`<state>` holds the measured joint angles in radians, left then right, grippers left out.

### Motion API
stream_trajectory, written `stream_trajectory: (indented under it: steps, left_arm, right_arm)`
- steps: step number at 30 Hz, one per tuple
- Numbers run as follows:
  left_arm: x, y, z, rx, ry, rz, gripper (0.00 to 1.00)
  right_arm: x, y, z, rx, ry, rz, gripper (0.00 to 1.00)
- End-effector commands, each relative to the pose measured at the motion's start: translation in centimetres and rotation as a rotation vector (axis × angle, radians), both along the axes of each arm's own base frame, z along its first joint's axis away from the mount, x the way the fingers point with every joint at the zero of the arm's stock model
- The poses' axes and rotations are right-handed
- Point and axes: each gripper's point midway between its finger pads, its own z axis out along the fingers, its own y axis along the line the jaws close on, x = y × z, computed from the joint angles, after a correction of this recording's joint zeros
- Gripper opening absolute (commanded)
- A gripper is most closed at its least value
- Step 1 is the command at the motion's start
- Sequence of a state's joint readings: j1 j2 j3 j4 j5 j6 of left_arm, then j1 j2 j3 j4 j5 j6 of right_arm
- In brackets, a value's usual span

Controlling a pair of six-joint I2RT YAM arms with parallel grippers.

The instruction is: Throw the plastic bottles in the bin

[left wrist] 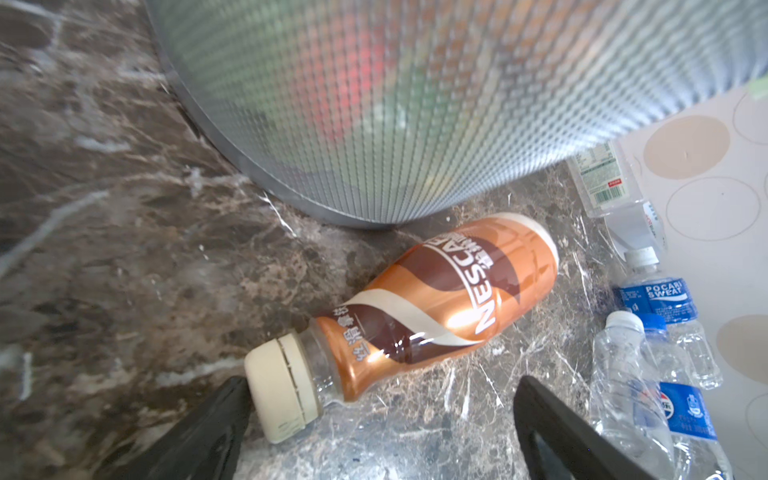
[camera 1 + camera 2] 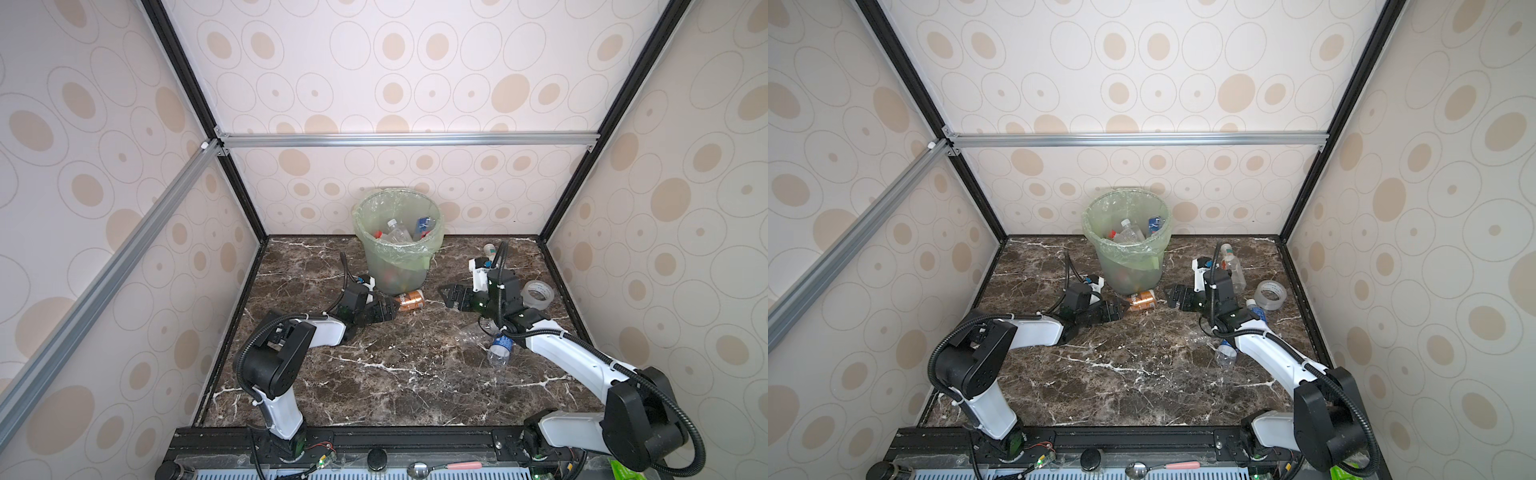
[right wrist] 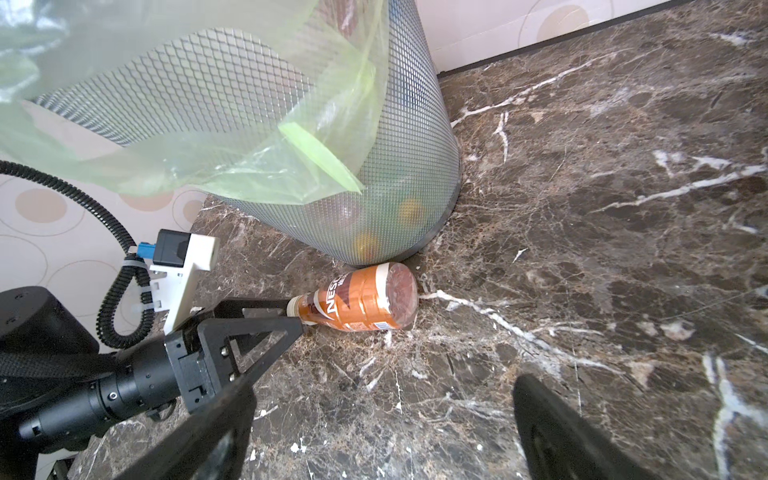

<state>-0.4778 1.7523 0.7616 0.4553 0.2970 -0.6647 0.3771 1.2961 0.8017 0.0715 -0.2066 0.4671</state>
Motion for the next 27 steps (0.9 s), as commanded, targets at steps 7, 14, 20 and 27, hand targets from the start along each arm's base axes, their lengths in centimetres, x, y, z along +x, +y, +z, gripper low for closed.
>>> stream_trajectory:
  steps: [7, 14, 20, 27]
  left_arm:
    - [-1.8, -4.1, 1.0, 0.002, -0.025, -0.094, 0.99]
    - [-2.9, -6.3, 1.2, 0.007, -0.025, -0.146, 0.99]
    - [-1.7, -5.8, 1.0, 0.106, -0.066, -0.135, 0.99]
    - [-0.9, -5.2, -0.2, 0.228, -0.104, -0.116, 0.97]
  right_arm:
    - [-0.5, -0.9, -1.2, -0.02, 0.032, -0.028, 1.0]
    - [-0.7, -2.0, -1.4, -0.031, 0.035, -0.053, 1.0]
    - [-0.9, -2.8, -1.5, -0.015, 0.042, -0.073, 1.0]
    - [-1.3, -3.4, -1.4, -0.014, 0.04, -0.085, 1.0]
